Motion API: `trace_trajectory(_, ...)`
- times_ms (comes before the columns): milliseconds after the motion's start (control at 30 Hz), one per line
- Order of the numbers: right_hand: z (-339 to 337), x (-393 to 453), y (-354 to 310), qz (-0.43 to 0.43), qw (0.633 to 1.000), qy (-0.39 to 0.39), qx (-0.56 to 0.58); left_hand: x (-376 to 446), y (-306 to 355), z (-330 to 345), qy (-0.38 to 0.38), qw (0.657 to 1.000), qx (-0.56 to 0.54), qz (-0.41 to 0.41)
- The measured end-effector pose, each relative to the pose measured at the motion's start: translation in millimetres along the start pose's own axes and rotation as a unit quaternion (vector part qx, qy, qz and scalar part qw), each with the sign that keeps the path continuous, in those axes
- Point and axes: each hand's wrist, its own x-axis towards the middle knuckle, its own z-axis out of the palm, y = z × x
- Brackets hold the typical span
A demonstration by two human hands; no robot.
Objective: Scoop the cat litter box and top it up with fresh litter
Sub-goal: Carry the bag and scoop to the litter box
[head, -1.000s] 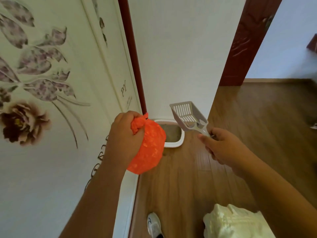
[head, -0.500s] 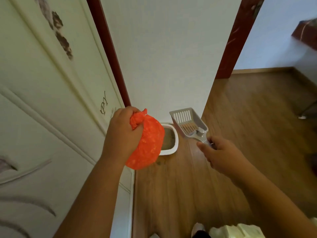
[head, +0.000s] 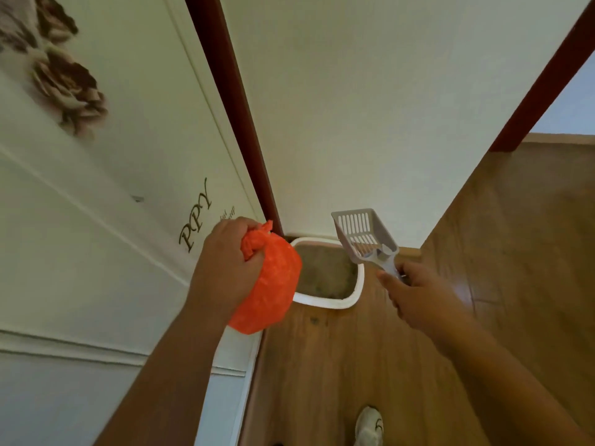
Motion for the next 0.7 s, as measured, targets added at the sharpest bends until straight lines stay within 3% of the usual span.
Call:
trace_trajectory(400, 43.0, 129.9, 37.0, 0.05, 0.999, -0.012, -0.015, 85.9, -82.7, 109.2, -0.072, 0.997, -0.009, -0.018)
trace_trajectory(700, 85.1, 197.4, 118.2, 0.084, 0.996, 0.015, -0.01, 106.8, -161.4, 204.5, -0.119, 0.992, 0.006, -0.03)
